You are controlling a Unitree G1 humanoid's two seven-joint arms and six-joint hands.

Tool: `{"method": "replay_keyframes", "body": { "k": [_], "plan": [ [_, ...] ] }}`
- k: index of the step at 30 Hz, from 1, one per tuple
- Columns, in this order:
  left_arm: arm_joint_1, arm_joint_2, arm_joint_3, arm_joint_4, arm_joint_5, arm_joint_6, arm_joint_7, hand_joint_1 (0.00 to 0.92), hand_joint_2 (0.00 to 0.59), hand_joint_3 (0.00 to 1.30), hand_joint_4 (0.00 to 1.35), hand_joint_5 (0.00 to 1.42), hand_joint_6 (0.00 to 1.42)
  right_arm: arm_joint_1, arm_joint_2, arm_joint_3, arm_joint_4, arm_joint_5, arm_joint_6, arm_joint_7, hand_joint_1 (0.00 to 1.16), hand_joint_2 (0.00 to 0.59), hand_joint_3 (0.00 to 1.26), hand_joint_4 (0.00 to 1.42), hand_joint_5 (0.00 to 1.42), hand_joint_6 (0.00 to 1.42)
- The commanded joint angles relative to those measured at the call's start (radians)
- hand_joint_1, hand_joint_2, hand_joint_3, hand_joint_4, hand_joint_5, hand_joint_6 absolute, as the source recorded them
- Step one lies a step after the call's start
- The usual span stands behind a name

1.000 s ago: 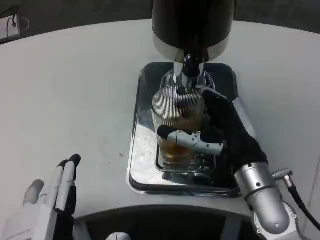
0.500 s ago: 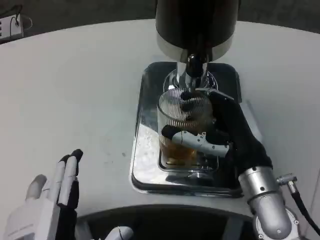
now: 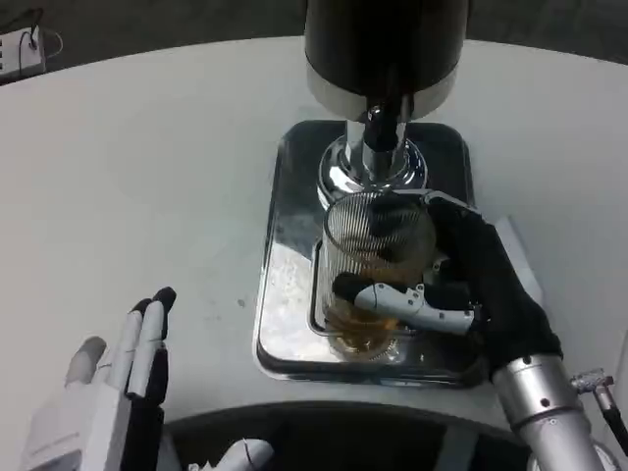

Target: Grasp the cup under the faucet to collect the drink, then remove the cup.

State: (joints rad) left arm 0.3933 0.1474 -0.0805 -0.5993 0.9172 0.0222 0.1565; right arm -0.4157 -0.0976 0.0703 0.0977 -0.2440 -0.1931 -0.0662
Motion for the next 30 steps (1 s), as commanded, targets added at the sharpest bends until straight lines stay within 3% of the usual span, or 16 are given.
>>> {"method": "replay_keyframes", "body": {
  "k": [1, 8, 23, 30],
  "plan": [
    [0.005, 0.004, -0.004, 0.014, 0.005, 0.001, 0.001, 0.0, 0.109, 0.02, 0.0, 0.09, 0.0, 0.027, 0.013, 0.008, -0.061, 0.015, 0.001, 0.012, 1.16, 0.059, 0.88, 1.06, 1.25, 1.42],
    [0.007, 0.007, -0.004, 0.014, 0.0, -0.003, 0.001, 0.0, 0.109, 0.02, 0.0, 0.09, 0.0, 0.046, 0.015, 0.006, -0.111, 0.019, 0.003, 0.024, 1.16, 0.058, 0.88, 1.06, 1.25, 1.42],
    [-0.013, 0.015, -0.011, 0.036, -0.007, -0.015, 0.01, 0.0, 0.104, 0.02, 0.0, 0.09, 0.0, 0.175, 0.013, 0.026, -0.281, 0.025, 0.017, 0.085, 1.16, 0.057, 0.89, 1.06, 1.26, 1.42],
    [-0.018, 0.024, -0.021, 0.022, 0.031, -0.013, 0.007, 0.0, 0.102, 0.01, 0.0, 0.08, 0.0, 0.293, -0.015, 0.015, -0.418, 0.062, 0.001, 0.132, 1.16, 0.061, 0.89, 1.06, 1.25, 1.42]
  ]
}}
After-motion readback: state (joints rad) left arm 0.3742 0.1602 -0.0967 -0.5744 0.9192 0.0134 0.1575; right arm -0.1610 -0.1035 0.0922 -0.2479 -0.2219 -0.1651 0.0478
